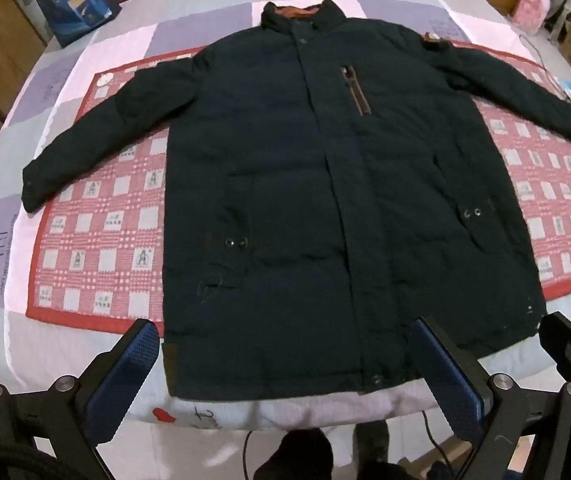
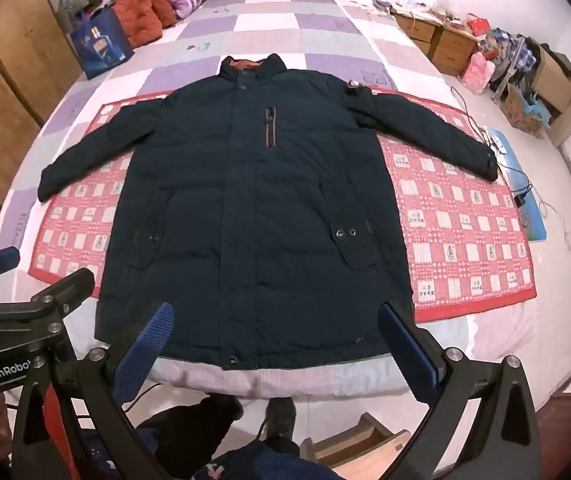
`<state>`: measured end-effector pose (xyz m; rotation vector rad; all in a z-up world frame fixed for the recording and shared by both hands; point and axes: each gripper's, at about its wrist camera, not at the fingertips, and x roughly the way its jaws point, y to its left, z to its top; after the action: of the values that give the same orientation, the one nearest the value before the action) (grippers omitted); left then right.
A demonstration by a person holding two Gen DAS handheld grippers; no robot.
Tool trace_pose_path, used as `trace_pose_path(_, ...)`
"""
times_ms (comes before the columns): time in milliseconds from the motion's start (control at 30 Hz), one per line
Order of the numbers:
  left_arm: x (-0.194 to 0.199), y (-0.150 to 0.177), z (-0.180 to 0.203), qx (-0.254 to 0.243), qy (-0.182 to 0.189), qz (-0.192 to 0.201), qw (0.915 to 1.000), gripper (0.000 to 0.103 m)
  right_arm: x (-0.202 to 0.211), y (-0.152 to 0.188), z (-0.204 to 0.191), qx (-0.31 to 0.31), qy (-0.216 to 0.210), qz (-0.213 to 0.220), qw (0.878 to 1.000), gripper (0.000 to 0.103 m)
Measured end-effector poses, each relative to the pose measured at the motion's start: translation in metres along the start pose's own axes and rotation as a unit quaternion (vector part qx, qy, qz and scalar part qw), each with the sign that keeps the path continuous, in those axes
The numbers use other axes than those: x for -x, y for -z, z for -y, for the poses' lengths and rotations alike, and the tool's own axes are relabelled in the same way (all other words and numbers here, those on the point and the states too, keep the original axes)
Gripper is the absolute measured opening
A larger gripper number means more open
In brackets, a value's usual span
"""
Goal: Fold large clothes
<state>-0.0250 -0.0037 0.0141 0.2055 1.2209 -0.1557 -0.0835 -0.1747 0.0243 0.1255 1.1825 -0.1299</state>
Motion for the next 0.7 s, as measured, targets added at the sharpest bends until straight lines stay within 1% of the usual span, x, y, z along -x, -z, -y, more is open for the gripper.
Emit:
trace_pose_path(67,0.002,0.001,0.000,0.001,-0.001,0.002,1.0000,0.103,0.012,0.007,-0.002,0.002,0.000,0.003,1.000,0.103)
trace_pose_path(200,0.004,0.002,-0.005,0.001,-0.001,0.002,1.0000,0.103,0.012,0.001,-0.005,0.003,0.000,0.003,1.000,0.103)
trace_pose_path(467,0.009,0.003,-0.007,0.006,-0.001,0.007,1.0000,0.103,0.016,0.010,-0.010,0.009,0.001,0.014,1.000,0.103)
trace_pose_path(700,0.010,0.009,-0.009,0.009,0.002,0.007,0.9999,0.103,0.017,0.011,-0.010,0.008,0.002,0.014,1.000,0.103)
